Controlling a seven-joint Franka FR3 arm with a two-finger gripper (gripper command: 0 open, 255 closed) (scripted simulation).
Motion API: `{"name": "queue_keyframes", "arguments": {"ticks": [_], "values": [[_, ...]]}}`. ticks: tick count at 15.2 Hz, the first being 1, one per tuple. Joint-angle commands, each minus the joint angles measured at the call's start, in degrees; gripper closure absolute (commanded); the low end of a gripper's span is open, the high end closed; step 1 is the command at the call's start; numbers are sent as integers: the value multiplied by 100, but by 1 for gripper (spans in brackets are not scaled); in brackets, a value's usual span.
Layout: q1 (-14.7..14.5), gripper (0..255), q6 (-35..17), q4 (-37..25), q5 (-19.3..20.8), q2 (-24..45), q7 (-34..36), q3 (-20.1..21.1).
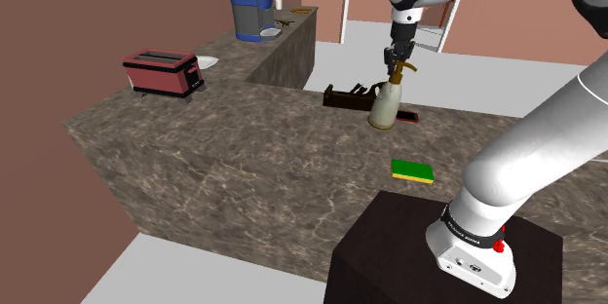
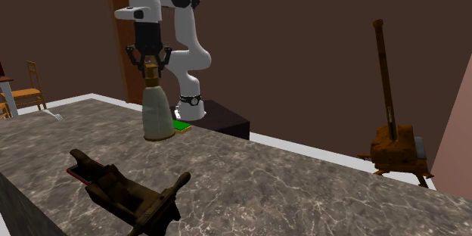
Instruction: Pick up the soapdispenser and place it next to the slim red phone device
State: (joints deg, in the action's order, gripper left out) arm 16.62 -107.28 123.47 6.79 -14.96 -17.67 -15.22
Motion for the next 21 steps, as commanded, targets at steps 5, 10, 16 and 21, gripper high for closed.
{"name": "queue_keyframes", "arguments": {"ticks": [5,10,16,21], "values": [[356,255,-56,-70,153,47,-859,-559],[619,255,-90,-333,180,281,-1603,-1039],[926,255,-118,-859,24,795,-2571,-1616],[1231,255,-95,-1481,-321,1434,-3454,-2060]]}}
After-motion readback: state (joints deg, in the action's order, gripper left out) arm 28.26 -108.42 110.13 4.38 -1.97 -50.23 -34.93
